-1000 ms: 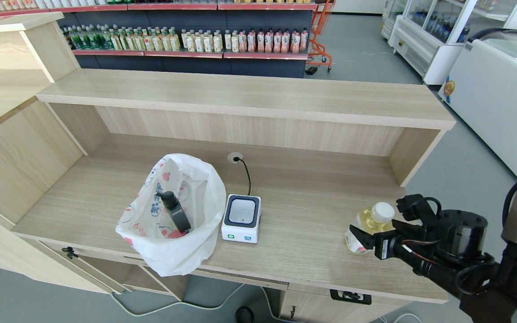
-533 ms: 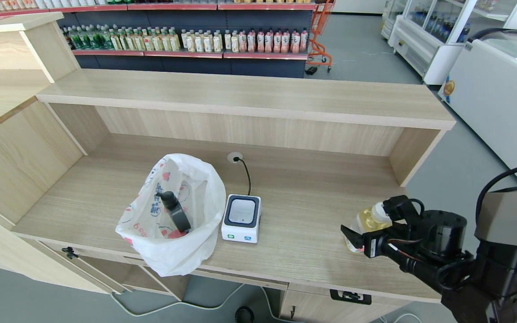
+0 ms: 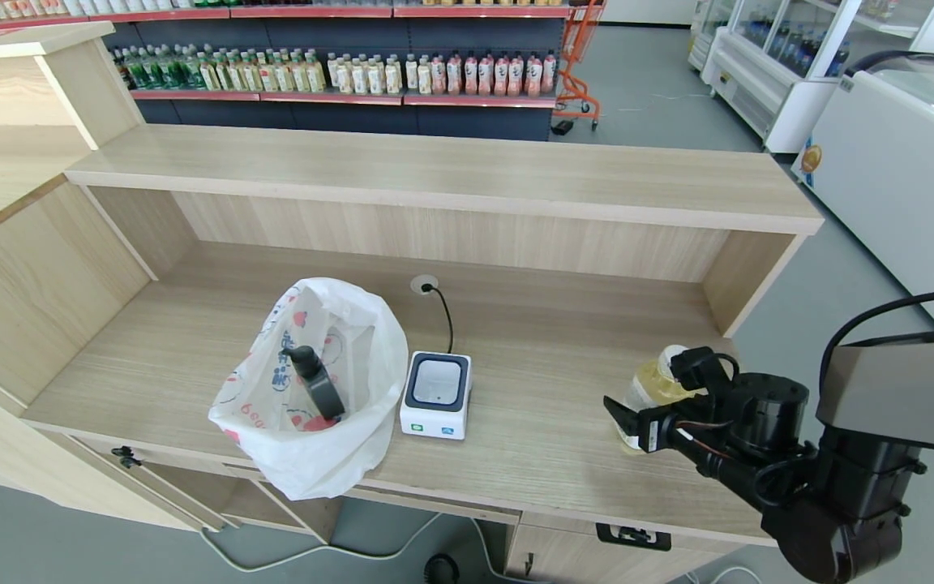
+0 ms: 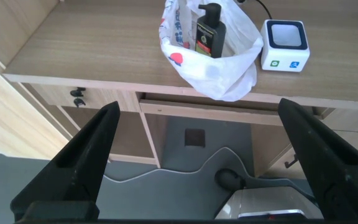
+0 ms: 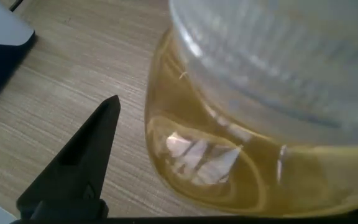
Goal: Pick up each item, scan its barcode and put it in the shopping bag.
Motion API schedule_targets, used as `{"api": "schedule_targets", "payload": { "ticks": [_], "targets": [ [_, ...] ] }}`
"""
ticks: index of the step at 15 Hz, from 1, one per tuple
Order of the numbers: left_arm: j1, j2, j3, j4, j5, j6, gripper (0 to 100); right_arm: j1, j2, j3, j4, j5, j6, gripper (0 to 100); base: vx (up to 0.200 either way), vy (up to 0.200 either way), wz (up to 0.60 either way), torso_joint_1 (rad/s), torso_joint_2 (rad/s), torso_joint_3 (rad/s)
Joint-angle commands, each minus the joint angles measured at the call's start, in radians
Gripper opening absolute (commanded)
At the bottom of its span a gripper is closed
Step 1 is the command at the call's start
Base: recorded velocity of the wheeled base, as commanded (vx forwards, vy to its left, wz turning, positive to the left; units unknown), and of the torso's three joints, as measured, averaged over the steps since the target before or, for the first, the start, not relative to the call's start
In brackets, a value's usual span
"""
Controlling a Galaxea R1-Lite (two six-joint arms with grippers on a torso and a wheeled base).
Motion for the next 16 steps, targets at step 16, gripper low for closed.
{"api": "schedule_targets", "payload": {
  "ticks": [16],
  "targets": [
    [0.000, 0.000, 0.000, 0.000, 0.000, 0.000, 100, -0.106, -0.482, 0.017, 0.240, 0.137, 0.174, 0, 0.000, 0.000, 0.00, 0.000, 0.00, 0.000]
  ]
}}
